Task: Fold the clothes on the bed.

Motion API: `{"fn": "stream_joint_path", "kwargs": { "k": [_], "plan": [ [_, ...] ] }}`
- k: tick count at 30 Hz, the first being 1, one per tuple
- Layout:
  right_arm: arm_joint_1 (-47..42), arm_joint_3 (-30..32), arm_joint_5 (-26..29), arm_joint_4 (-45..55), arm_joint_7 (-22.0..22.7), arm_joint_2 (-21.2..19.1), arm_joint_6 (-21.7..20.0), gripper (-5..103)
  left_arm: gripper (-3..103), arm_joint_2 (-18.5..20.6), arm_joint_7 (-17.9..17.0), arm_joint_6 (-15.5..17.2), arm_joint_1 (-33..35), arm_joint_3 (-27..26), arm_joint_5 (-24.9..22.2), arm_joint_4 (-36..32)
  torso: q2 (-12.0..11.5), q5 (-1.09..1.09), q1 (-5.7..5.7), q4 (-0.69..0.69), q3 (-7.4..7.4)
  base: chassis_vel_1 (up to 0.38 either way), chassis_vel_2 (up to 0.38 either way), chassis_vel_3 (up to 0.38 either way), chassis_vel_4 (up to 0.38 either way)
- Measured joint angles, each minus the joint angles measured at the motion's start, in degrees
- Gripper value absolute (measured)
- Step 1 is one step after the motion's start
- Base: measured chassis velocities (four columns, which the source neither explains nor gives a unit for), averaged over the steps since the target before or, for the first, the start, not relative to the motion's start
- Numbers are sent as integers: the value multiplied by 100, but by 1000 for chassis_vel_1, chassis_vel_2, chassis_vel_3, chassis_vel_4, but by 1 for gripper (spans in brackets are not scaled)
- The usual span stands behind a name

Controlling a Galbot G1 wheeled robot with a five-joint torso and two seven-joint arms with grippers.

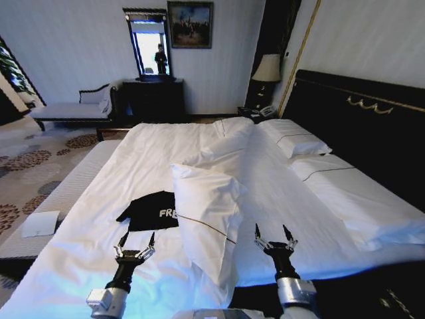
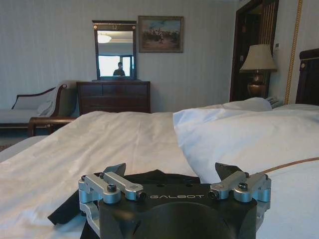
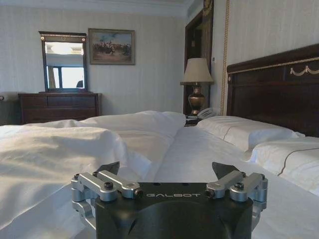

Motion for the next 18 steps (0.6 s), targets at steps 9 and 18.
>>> {"fn": "stream_joint_path", "kwargs": {
  "k": [9,18],
  "plan": [
    [409,456,1849,223,79,-929,-839,100,100,16,3,16,-2,-9,0,10,2,2,-7,0,-2,0,0,0,0],
    [1293,882,3920,143,160,-2296,-1750,100,100,-90,-3,23,48,-12,58,-1,1,3,-3,0,-1,0,0,0,0]
  ]
}}
